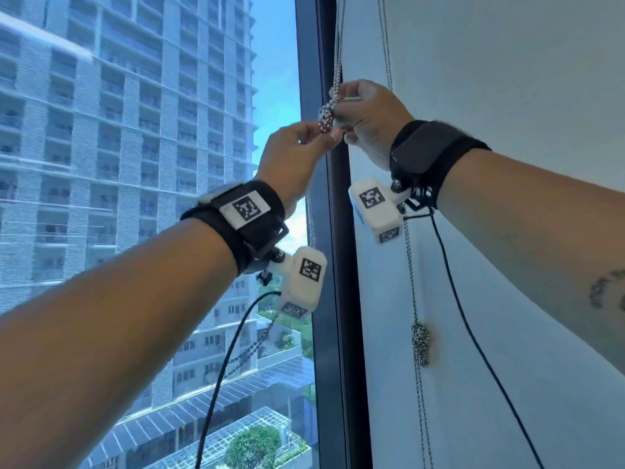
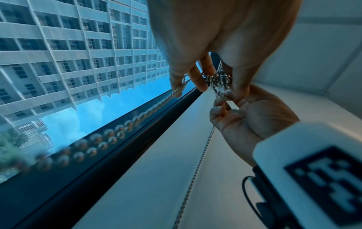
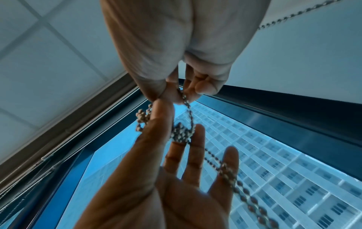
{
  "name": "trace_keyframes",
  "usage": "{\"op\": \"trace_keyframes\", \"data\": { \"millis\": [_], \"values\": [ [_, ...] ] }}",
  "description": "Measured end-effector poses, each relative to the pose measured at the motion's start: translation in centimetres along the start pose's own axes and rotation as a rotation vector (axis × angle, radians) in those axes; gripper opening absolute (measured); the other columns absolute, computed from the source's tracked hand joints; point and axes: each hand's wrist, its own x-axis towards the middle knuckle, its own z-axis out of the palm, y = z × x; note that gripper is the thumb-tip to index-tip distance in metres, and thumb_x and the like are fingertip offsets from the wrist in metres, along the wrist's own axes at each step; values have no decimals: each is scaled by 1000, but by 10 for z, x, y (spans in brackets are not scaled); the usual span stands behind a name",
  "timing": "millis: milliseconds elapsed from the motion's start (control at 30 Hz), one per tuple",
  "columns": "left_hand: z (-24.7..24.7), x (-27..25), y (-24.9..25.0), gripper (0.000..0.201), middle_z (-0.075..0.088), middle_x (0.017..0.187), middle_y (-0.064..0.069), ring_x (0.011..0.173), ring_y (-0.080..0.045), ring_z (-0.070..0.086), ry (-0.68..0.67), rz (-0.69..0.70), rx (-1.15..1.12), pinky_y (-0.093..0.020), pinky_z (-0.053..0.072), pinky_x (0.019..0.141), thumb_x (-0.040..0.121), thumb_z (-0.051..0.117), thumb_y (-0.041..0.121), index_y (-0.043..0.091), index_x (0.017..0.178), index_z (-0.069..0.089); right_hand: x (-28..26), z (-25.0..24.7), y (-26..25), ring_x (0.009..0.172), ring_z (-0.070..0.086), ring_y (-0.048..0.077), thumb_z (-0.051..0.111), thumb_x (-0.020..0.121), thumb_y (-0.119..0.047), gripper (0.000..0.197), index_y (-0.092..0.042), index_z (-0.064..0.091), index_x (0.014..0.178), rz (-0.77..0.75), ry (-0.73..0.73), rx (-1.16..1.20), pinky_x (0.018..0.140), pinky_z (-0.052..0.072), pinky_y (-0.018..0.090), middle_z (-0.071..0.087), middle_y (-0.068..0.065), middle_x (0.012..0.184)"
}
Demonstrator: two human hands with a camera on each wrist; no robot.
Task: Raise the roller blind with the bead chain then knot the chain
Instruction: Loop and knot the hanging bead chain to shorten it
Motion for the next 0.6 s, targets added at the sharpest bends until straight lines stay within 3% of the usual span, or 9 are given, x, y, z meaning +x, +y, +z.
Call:
{"op": "trace_keyframes", "data": {
  "millis": [67, 167, 200, 300, 367, 433, 533, 600],
  "values": [
    [0, -8, -8, 14, 67, 95, 4, 99, -19, 68, -3, -11, -5, -53, 49, 101, 86, 71, 38, 27, 77, 67, -4, 1, 11, 67, 49, 15, 60, 77, -3, 40, -4, 58, 117, 28, -28, 23, 57, 37, 25, 57, 9, 87],
    [2, -19, -23, 7, 65, 90, 2, 75, -12, 74, 9, -53, -86, -44, 55, 91, 96, 63, 21, 15, 94, 59, -14, 6, 22, 72, 51, 16, 54, 85, -10, 22, -11, 62, 106, 140, -51, 96, 64, 37, 29, 57, 4, 83],
    [3, -23, -28, 6, 66, 89, 1, 70, -10, 74, 18, -64, -101, -39, 57, 85, 97, 62, 17, 14, 96, 57, -16, 8, 25, 72, 51, 16, 57, 88, -20, 17, -12, 62, 103, 184, -82, 116, 65, 37, 31, 57, 2, 81],
    [4, -31, -36, 11, 71, 93, -5, 72, -15, 75, 37, -87, -133, -36, 61, 82, 96, 63, 15, 8, 104, 59, -20, 14, 30, 68, 51, 15, 58, 92, -55, 42, -14, 61, 99, 259, -140, 70, 68, 39, 31, 58, 1, 79],
    [4, -34, -34, 21, 74, 99, -11, 76, -20, 76, 49, -85, -156, -41, 61, 83, 93, 67, 16, 4, 109, 60, -23, 22, 28, 58, 46, 14, 53, 96, -52, 40, -13, 58, 92, 259, -127, 53, 64, 38, 30, 53, 2, 70],
    [5, -35, -30, 19, 76, 97, -17, 83, -24, 76, 62, -88, -187, -39, 59, 82, 90, 72, 16, 6, 103, 63, -25, 28, 25, 51, 43, 15, 51, 101, -37, 30, -11, 55, 85, 273, -92, 78, 58, 38, 32, 49, 3, 65],
    [3, -43, -26, 10, 75, 100, -22, 87, -28, 72, 109, -112, -261, -43, 55, 88, 87, 75, 19, 13, 88, 68, -31, 31, 26, 68, 51, 22, 47, 97, -24, 22, -12, 56, 80, 313, -49, 32, 69, 43, 38, 53, 6, 68],
    [1, -50, -30, 11, 74, 104, -20, 95, -31, 73, 165, -94, -275, -46, 58, 92, 82, 77, 20, 16, 87, 68, -38, 29, 30, 73, 50, 21, 45, 94, -22, 16, -13, 52, 83, 357, -19, 10, 69, 45, 35, 55, 8, 76]
  ]
}}
